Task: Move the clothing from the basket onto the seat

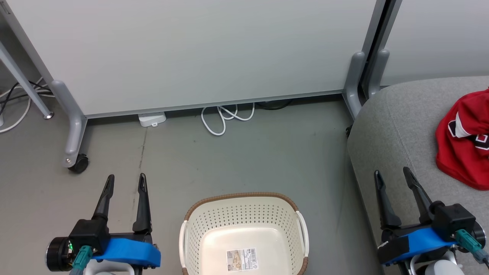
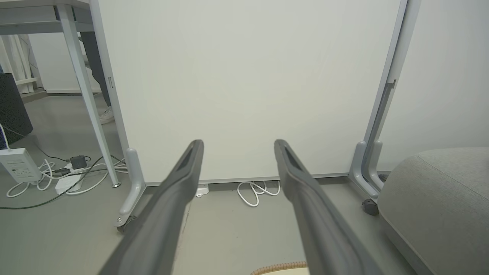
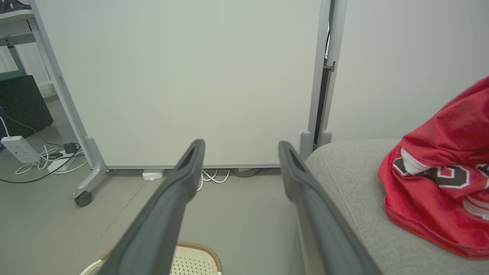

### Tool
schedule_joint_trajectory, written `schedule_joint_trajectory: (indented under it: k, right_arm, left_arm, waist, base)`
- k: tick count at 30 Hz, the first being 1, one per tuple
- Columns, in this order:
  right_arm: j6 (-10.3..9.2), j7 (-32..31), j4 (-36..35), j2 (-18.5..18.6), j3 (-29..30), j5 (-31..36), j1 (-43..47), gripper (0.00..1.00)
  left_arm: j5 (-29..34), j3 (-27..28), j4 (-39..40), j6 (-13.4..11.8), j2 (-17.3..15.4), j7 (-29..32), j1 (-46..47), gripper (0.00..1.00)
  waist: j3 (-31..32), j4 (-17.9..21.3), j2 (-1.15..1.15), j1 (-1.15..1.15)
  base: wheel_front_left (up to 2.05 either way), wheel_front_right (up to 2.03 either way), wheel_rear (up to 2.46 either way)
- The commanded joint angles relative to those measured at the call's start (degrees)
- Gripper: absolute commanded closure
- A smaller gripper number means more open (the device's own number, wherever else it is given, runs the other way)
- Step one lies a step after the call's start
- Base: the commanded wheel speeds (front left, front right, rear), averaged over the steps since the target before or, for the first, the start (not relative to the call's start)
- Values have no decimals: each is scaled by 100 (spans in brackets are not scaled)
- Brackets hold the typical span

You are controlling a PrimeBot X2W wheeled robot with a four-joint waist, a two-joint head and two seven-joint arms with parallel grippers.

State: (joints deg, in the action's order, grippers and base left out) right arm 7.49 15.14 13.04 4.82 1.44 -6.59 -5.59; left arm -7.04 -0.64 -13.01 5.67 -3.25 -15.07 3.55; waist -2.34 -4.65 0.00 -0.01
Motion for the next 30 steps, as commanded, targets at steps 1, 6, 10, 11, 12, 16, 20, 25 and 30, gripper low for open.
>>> schedule_joint_trajectory:
  k: [1, 6, 10, 11, 12, 16, 20, 25, 30]
  right_arm:
    - [1, -1, 50, -34, -8, 23, 100, 0]
    - [1, -1, 120, -69, -34, 43, 112, 0]
    - [1, -1, 150, -89, -42, 57, 98, 0]
    - [1, -1, 158, -91, -42, 53, 90, 0]
    - [1, -1, 163, -91, -38, 51, 82, 100]
    - [0, -18, 390, -102, -40, 2, 108, 100]
    - [0, -154, 421, -108, 18, -426, 81, 100]
    - [0, -293, 385, -114, 48, -1009, 78, 100]
    - [0, -393, 356, -118, 66, -1445, 76, 100]
  left_arm:
    - [32, 40, -49, 39, 9, -14, -58, 0]
    - [42, 71, -103, 85, 26, -14, -51, 0]
    - [60, 95, -152, 102, 32, -14, -11, 0]
    - [72, 100, -161, 99, 34, -14, -1, 0]
    - [90, 108, -165, 84, 34, -14, 6, 100]
    - [20, 69, -400, 77, 45, 54, -159, 100]
    - [-406, 136, -437, 83, 45, 193, -119, 100]
    - [-987, 170, -402, 90, 44, 327, -96, 100]
    - [-1422, 192, -371, 96, 43, 423, -80, 100]
  waist:
    - [17, 1, 0, 1]
    - [22, 7, 0, 1]
    - [11, 9, 0, 1]
    - [9, 10, 0, 1]
    - [9, 11, 0, 1]
    - [11, 12, 0, 1]
    - [17, 26, 0, 1]
    - [26, 44, 0, 1]
    - [32, 58, 0, 1]
  base:
    - [0, 0, 0]
    - [0, 0, 0]
    - [0, 0, 0]
    - [0, 0, 0]
    - [0, 0, 0]
    - [0, 0, 0]
    - [0, 0, 0]
    - [0, 0, 0]
    - [0, 0, 0]
